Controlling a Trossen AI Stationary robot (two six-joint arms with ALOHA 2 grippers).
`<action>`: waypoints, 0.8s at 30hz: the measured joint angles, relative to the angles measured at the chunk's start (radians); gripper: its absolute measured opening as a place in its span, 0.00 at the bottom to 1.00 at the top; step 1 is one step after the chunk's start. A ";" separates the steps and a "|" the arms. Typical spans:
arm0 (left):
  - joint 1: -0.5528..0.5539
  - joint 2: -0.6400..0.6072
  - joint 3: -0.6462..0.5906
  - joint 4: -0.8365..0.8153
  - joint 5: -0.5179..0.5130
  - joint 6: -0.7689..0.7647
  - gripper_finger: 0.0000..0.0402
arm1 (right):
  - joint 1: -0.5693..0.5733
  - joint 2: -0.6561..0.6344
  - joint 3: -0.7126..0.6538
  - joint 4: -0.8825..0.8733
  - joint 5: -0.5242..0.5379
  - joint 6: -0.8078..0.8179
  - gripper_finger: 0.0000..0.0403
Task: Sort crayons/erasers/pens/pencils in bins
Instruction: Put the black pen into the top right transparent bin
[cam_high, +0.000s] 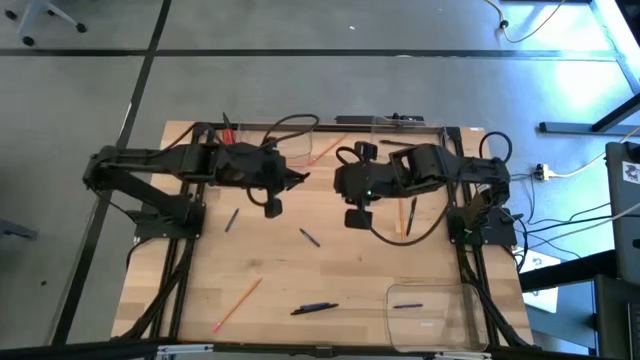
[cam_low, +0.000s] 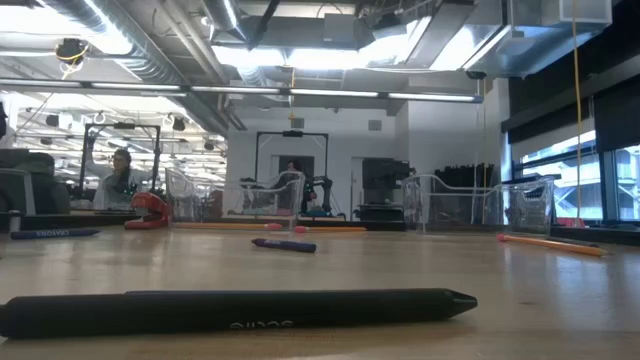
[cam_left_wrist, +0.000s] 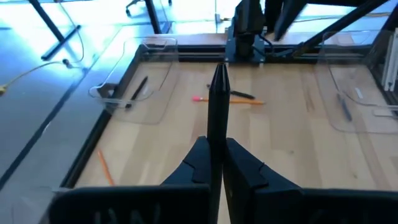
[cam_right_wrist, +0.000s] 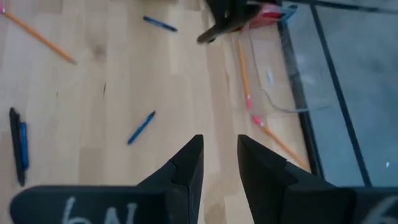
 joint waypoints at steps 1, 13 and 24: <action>-0.004 0.008 0.008 -0.001 0.000 0.007 0.02 | -0.005 0.000 0.000 0.007 0.000 -0.015 0.25; -0.038 0.086 0.014 0.002 0.000 0.009 0.02 | -0.071 0.000 -0.001 0.145 -0.111 -0.114 0.25; -0.037 0.109 0.013 -0.006 -0.001 0.008 0.02 | -0.099 0.056 -0.001 0.139 -0.181 -0.165 0.25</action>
